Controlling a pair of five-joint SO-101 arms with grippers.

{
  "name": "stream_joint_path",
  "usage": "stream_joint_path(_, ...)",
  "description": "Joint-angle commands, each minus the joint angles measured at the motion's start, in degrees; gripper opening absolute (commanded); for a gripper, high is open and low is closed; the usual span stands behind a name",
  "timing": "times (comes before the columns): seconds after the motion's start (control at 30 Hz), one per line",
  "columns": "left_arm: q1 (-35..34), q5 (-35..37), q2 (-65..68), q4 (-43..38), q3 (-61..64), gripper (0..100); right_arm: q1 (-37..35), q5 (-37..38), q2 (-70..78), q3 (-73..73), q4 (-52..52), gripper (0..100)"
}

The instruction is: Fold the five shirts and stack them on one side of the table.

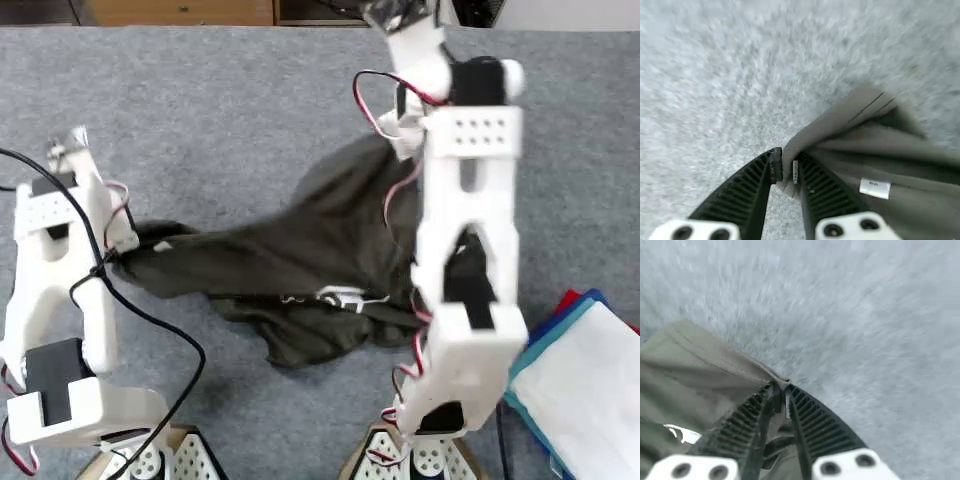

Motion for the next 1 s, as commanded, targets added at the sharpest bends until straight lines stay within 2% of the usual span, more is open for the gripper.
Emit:
stream_joint_path(0.0, -0.4, -0.4, -0.5, 7.9, -14.0, 2, -0.7, 1.1, -13.2, -3.4, 1.0, 0.5)
stream_joint_path(0.23, -0.1, -0.4, -0.5, 26.0, -38.5, 2, -0.6, 1.4, -27.2, -5.8, 0.6, 0.5)
stream_joint_path(0.37, -0.6, -0.3, -2.9, 28.1, -46.8, 2, -0.6, 1.4, -32.0, -10.1, 0.5, 0.5)
stream_joint_path(0.57, 0.7, -0.6, -17.5, 28.1, -47.5, 2, -0.3, 5.9, -33.9, -18.8, -1.8, 0.5)
stream_joint_path(0.97, 2.0, -0.7, -44.1, 28.1, -41.1, 2, 11.1, 8.8, -33.9, -30.7, -16.0, 0.5)
